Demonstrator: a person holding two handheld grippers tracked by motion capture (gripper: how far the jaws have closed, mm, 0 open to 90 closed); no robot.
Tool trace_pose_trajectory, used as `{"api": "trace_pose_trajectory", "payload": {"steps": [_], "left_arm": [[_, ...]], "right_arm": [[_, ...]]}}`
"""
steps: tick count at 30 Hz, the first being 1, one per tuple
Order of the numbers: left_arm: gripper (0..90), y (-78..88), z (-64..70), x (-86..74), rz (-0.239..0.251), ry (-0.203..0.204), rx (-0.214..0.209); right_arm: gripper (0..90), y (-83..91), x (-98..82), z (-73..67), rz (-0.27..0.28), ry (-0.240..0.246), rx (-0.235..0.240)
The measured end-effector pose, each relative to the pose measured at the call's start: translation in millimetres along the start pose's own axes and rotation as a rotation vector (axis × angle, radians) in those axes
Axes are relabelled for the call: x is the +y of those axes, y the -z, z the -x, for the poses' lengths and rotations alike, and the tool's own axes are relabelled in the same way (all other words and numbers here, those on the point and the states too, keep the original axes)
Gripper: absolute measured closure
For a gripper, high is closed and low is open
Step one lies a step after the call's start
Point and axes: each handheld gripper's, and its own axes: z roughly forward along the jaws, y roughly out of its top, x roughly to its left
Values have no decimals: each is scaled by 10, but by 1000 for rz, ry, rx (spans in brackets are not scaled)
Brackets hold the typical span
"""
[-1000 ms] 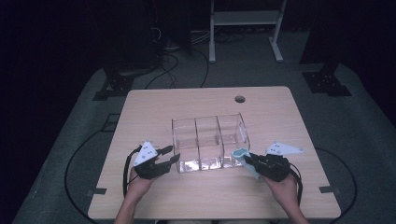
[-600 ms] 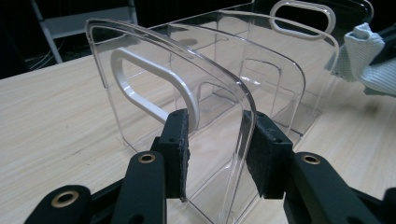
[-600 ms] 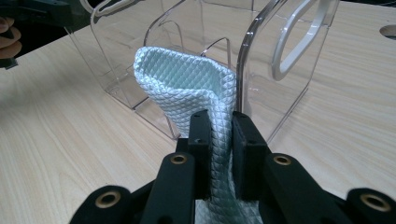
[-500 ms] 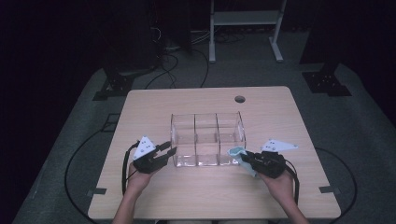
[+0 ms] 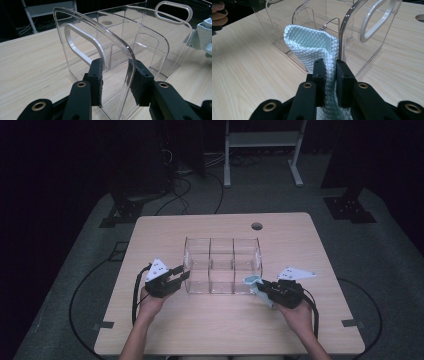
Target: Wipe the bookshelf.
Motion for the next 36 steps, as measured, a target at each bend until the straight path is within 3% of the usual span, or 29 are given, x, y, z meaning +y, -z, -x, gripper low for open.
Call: {"api": "trace_pose_trajectory", "payload": {"steps": [12, 19, 29, 36], "left_arm": [[632, -118, 16, 50, -3, 6, -3], [574, -101, 3, 52, -10, 14, -6], [448, -27, -10, -3, -23, 16, -9], [395, 30, -39, -70, -28, 45, -8]], "right_arm": [[791, 10, 21, 115, -3, -16, -21], [790, 53, 13, 114, -5, -9, -14], [788, 185, -47, 152, 7, -35, 9], [786, 301, -102, 184, 0, -36, -3]]}}
